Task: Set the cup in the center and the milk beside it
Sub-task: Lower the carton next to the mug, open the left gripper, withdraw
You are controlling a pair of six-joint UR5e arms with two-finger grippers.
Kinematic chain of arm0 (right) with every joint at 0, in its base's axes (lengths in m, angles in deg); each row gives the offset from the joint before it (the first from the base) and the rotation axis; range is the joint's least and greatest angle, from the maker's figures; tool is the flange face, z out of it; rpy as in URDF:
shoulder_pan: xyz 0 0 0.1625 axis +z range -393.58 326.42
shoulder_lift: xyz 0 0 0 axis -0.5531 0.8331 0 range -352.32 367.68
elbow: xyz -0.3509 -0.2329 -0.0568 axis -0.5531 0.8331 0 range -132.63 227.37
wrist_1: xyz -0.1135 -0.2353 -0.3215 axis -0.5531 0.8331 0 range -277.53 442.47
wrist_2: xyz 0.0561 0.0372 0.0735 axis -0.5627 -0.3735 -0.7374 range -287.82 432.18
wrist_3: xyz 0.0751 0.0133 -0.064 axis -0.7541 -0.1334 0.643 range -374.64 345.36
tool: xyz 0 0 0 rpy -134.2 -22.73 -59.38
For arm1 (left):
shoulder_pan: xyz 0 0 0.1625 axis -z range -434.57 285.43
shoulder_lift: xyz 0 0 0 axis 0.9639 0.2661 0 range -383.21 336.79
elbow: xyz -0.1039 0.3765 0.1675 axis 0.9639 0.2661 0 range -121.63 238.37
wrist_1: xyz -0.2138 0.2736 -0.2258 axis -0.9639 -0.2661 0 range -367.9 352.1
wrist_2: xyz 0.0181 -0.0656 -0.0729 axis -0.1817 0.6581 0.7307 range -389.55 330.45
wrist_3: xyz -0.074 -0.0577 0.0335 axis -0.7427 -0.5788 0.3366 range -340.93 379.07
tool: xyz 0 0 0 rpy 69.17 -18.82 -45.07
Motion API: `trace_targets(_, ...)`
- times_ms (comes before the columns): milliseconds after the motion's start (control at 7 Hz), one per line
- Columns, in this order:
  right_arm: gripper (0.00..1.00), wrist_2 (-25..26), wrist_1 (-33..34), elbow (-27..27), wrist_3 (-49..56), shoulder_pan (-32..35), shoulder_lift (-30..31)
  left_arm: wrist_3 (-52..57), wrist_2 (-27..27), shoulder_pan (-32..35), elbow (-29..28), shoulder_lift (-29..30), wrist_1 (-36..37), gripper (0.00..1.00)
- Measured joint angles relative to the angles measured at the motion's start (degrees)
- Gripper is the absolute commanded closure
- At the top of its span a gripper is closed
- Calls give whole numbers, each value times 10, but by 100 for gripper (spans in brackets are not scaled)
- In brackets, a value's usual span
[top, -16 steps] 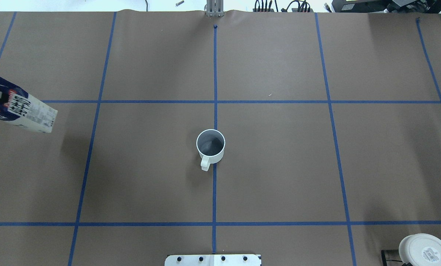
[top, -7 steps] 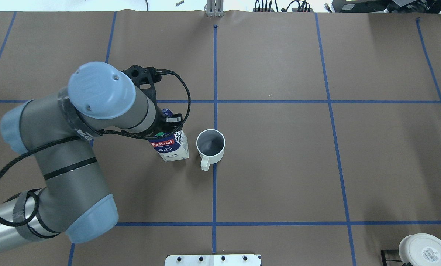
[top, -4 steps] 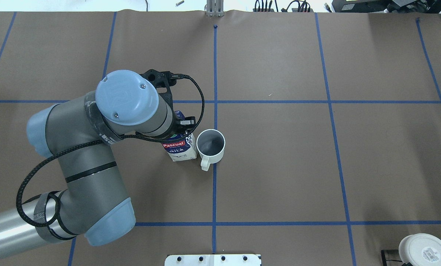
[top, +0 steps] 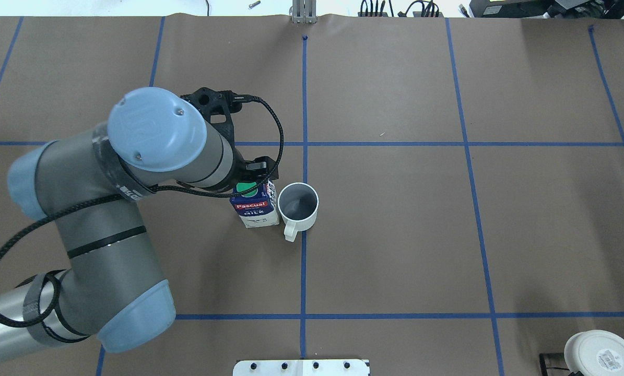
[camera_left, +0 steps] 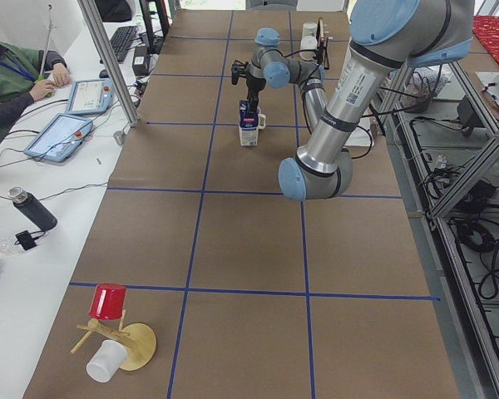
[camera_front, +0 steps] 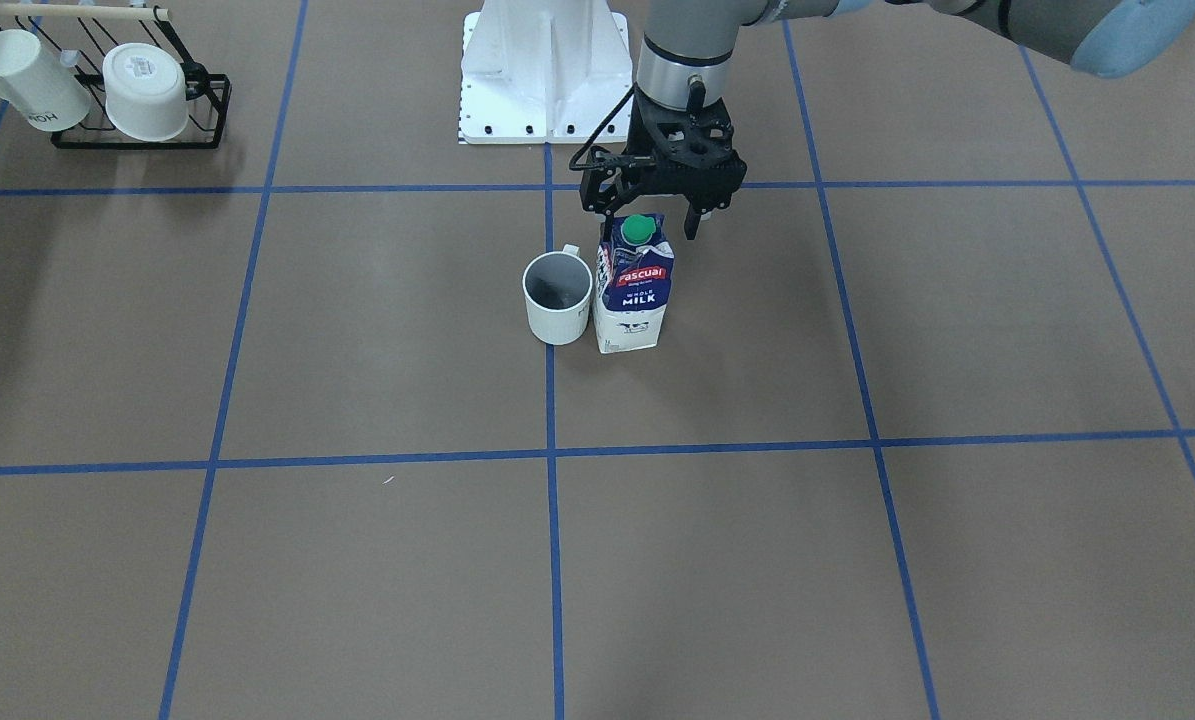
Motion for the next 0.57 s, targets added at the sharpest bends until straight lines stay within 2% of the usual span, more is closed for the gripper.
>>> trace_targets(286, 0, 0, 0, 2, 0, 0, 0, 101, 53, 69, 40, -19, 51, 1)
trace_targets(571, 0, 0, 0, 6, 0, 0, 0, 269, 149, 180, 55, -86, 62, 1)
